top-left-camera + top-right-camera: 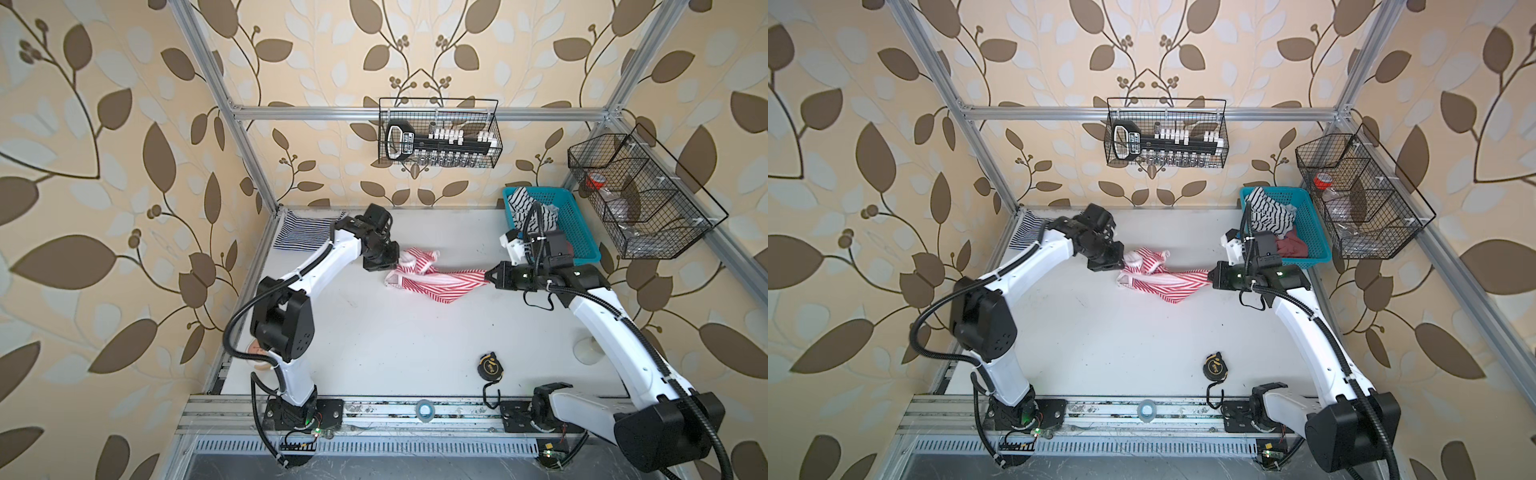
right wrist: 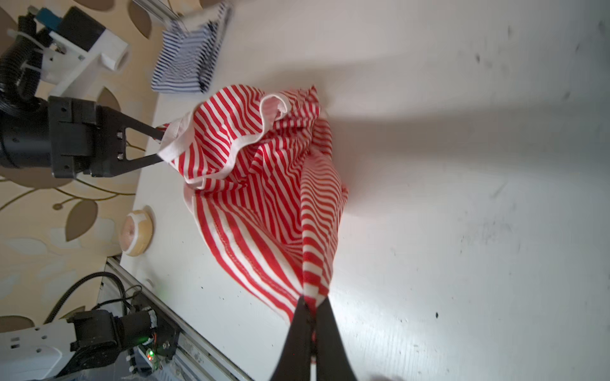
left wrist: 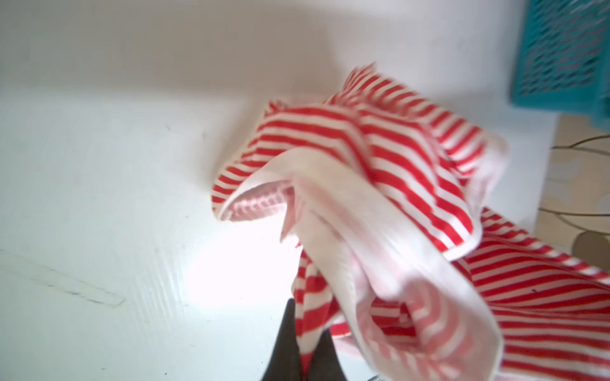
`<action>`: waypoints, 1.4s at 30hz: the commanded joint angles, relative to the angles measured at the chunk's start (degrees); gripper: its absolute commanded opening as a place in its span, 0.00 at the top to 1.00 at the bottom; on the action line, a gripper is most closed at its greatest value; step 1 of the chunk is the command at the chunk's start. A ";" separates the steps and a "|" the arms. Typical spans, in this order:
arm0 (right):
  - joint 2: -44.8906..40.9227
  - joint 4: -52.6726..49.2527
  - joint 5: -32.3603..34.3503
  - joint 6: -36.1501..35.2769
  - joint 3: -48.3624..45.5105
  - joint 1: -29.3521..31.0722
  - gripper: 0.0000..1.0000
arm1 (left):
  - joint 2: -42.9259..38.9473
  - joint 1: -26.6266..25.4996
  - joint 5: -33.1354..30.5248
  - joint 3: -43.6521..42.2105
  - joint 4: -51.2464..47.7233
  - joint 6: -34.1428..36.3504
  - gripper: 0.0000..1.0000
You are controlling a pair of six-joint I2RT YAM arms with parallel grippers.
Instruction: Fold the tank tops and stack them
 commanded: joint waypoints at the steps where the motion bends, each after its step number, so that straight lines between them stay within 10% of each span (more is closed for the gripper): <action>1: -1.21 -1.08 -0.75 -0.80 4.75 -0.37 1.00 | -6.79 2.19 -1.81 3.85 -6.49 2.97 1.00; 17: 0.25 0.44 -4.89 -1.26 14.19 -0.58 1.00 | -15.19 4.35 -3.28 5.75 -6.98 4.59 1.00; 29: 8.13 1.88 -8.12 -2.42 24.57 -0.65 1.00 | -6.99 5.93 -0.63 25.12 -7.70 6.02 1.00; 39: -0.54 -0.13 -6.64 -1.49 2.54 1.55 1.00 | -25.81 5.29 10.41 -18.65 5.52 -4.60 0.94; 42: -1.81 -0.71 -6.18 0.41 -6.85 3.84 1.00 | -29.35 3.38 9.93 -29.74 5.34 -8.30 0.78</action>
